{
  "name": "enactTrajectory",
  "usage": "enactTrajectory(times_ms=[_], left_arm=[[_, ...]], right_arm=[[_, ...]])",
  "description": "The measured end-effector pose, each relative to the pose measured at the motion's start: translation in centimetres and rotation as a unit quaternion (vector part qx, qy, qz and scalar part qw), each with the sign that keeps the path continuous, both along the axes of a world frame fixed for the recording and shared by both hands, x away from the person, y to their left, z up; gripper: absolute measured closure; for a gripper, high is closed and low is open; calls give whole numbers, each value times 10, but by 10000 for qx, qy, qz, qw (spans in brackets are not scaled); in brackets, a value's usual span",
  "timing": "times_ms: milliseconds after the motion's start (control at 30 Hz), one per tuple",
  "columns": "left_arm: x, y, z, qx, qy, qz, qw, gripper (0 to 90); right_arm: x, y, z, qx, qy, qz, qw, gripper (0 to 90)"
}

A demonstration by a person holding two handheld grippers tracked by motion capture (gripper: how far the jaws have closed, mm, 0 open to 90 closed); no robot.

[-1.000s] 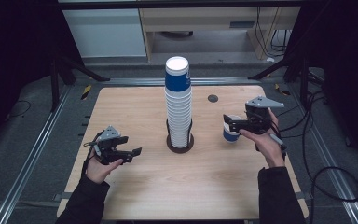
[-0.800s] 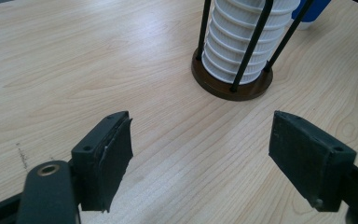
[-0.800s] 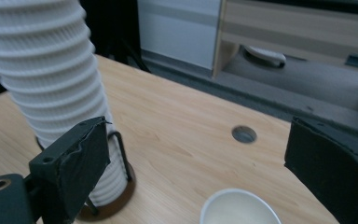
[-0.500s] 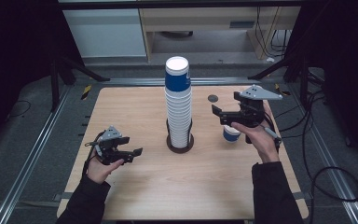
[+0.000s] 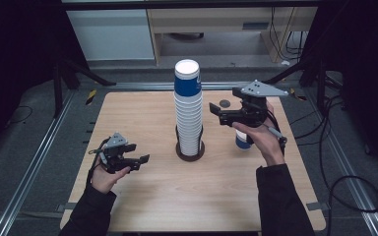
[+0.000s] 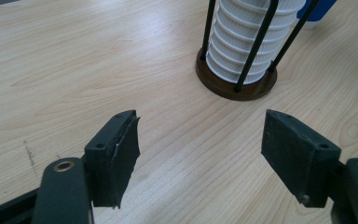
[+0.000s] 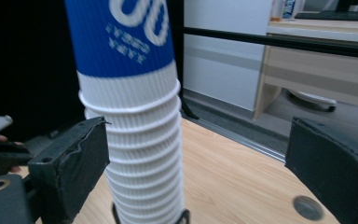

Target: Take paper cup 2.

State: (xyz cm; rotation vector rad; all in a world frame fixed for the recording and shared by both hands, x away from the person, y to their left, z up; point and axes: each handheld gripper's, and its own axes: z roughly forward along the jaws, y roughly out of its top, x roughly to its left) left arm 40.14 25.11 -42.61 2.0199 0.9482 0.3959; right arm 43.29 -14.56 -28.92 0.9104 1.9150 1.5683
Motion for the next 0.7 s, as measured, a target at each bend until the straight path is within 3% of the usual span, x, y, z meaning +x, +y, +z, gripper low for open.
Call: enactTrajectory(times_ms=[400, 700], left_arm=[[0, -1, -1, 5, 20, -6, 10000, 272], [1, 0, -1, -12, 25, 11, 10000, 269]], right_arm=[[2, 33, 21, 91, -195, 378, 9991, 59], [14, 54, 22, 90, -195, 446, 9988, 64]])
